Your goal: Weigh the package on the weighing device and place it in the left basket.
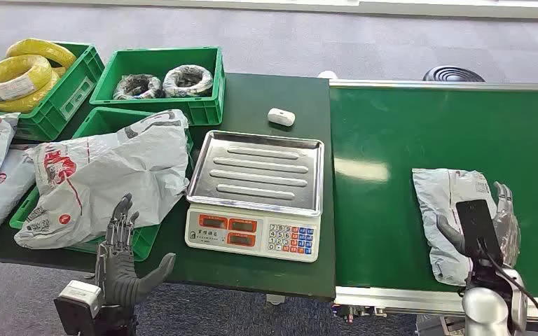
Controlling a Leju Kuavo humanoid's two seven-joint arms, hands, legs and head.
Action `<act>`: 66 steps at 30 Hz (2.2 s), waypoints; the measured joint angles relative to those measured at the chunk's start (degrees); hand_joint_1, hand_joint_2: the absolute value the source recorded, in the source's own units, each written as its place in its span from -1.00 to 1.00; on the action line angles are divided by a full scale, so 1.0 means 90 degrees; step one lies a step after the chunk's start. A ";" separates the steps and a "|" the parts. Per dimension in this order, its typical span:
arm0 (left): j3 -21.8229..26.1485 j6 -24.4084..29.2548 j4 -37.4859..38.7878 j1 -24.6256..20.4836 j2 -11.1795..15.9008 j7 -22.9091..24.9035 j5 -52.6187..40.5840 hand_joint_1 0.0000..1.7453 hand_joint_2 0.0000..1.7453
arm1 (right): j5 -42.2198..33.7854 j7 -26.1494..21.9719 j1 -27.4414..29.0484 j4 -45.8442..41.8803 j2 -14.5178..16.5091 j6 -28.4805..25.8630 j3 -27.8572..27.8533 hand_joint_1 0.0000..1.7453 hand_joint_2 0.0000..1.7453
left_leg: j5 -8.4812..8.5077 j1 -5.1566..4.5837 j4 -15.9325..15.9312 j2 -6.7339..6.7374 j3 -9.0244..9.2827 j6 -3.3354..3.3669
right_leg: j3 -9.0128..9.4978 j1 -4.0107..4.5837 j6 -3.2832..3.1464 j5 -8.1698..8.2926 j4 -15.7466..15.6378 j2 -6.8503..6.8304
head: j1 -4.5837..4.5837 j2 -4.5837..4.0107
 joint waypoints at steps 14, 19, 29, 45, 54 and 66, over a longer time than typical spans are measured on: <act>-0.0158 0.0320 0.0003 -0.0271 0.0112 -0.0030 0.0035 -1.00 1.00 | 0.1574 0.1302 -0.1935 0.4579 -0.0698 0.1609 0.0781 0.99 1.00 | 0.0000 0.0013 0.0000 -0.0005 0.0001 -0.0001 | -0.0002 0.0012 -0.0002 -0.0005 0.0000 -0.0005 | -0.0001 0.0000; -0.0214 0.0470 0.0059 -0.0267 0.0132 -0.0129 0.0035 -1.00 1.00 | 0.1976 0.1851 -0.2281 0.5104 -0.0709 0.1633 0.1258 1.00 1.00 | -0.0001 0.0014 0.0000 -0.0009 0.0015 -0.0001 | 0.0014 0.0012 -0.0002 -0.0007 -0.0007 -0.0013 | 0.0001 0.0000; -0.0243 0.0753 -0.0095 0.0090 0.0245 -0.0273 0.0193 -1.00 1.00 | 0.1429 0.1037 -0.2082 0.4604 -0.0514 -0.0357 0.1263 1.00 1.00 | 0.0000 0.0010 0.0000 -0.0011 -0.0004 0.0000 | 0.0008 0.0011 0.0000 -0.0002 -0.0006 -0.0012 | -0.0002 -0.0001; -0.0342 0.0675 0.0160 -0.0391 0.0381 -0.0661 0.0592 -1.00 1.00 | 0.0597 -0.1686 -0.2079 0.1293 0.0369 -0.0591 0.2350 1.00 1.00 | 0.0006 0.0012 -0.0001 -0.0006 -0.0008 -0.0002 | 0.0003 0.0012 -0.0002 0.0000 0.0001 -0.0008 | -0.0001 0.0000; -0.0434 0.0456 0.0401 -0.0910 0.0368 -0.0515 0.0529 -1.00 1.00 | 0.0974 -0.1864 -0.2981 0.1727 0.0938 0.0676 0.4048 0.40 1.00 | 0.0007 0.0012 -0.0001 -0.0003 -0.0008 -0.0003 | 0.0000 0.0012 -0.0003 0.0000 0.0002 -0.0005 | -0.0001 -0.0001; -0.0308 0.0554 0.0403 -0.1001 0.0298 -0.0185 0.0329 -1.00 1.00 | 0.0819 -0.1679 -0.3374 0.2962 0.1339 0.0756 0.4681 -1.00 1.00 | 0.0007 0.0011 -0.0001 -0.0006 -0.0014 -0.0003 | -0.0004 0.0011 -0.0003 0.0000 0.0001 -0.0007 | 0.0001 0.0000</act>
